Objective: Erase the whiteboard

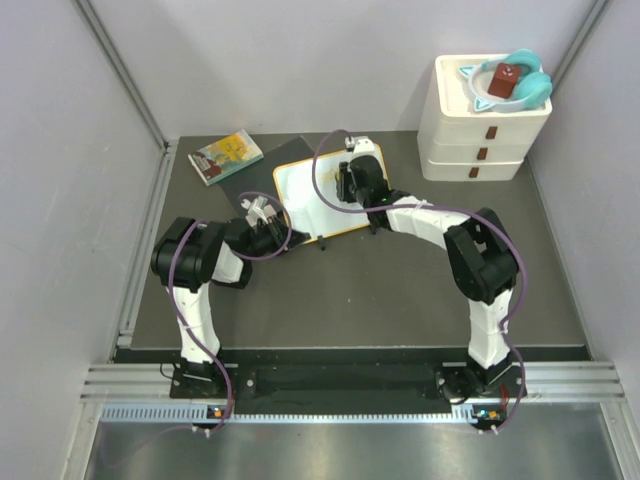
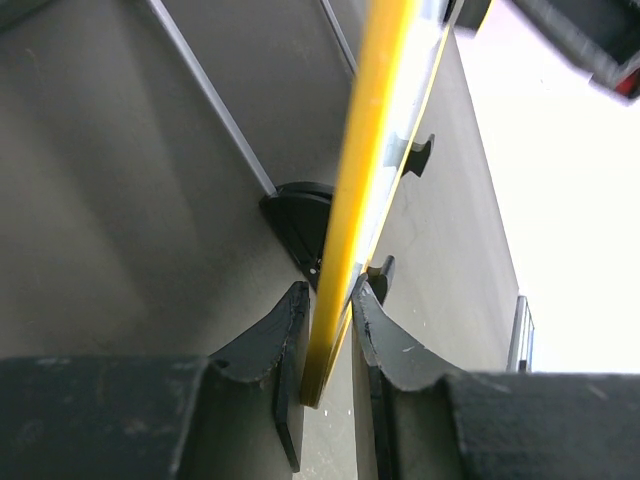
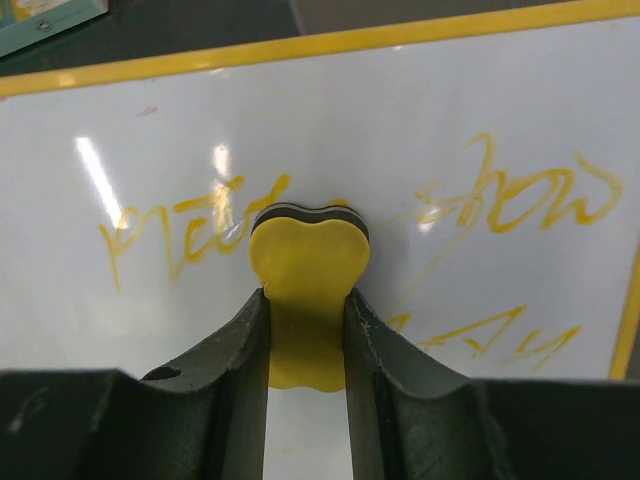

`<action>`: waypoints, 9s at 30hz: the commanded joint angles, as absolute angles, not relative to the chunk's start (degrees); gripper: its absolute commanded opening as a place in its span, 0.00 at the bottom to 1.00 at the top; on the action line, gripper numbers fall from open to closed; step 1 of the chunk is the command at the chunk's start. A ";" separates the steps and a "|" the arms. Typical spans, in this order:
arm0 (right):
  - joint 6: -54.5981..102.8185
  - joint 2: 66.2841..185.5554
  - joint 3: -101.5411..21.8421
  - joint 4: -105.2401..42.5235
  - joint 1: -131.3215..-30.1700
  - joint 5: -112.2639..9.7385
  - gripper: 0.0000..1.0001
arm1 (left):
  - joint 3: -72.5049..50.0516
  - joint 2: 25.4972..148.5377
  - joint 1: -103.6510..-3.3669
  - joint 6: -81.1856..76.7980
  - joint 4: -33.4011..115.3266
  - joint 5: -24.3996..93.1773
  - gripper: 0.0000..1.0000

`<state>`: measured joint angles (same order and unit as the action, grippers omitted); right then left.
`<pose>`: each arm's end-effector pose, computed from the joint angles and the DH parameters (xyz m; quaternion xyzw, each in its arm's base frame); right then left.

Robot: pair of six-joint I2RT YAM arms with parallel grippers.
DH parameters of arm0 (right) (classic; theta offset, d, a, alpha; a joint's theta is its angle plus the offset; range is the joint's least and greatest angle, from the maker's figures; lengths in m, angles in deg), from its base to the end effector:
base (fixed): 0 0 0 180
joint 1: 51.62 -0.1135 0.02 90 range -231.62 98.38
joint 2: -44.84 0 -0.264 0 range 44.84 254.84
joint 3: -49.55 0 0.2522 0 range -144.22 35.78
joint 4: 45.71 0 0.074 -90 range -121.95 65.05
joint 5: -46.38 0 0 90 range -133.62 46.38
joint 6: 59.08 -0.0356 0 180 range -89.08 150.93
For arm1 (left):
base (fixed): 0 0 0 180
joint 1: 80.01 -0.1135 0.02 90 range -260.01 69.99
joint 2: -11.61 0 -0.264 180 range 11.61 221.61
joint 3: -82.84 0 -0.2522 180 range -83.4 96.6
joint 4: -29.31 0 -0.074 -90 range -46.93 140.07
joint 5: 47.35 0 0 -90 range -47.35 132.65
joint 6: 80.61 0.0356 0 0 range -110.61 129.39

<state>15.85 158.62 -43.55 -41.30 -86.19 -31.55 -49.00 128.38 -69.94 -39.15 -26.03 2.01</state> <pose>0.3838 0.2554 0.2199 -0.0865 0.8366 0.1435 0.5216 0.3201 -0.0804 0.0912 -0.0387 0.7652 -0.5223 0.3743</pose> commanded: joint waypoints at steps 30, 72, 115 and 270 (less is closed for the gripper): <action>14.76 158.91 -40.85 -39.61 -85.55 -30.36 0.00 | -50.79 130.09 -70.69 -36.58 -19.25 6.26 0.00; 20.02 163.66 -52.19 -35.04 -81.49 -38.26 0.00 | -50.79 130.35 -70.69 -36.49 -20.30 5.56 0.00; 19.94 171.76 -65.39 -19.12 -84.31 -15.84 0.00 | -51.76 129.74 -70.69 -36.58 -21.71 5.65 0.00; 22.75 170.61 -65.64 -40.22 -78.94 -51.80 0.00 | -51.23 128.86 -69.11 -34.56 -19.86 6.18 0.00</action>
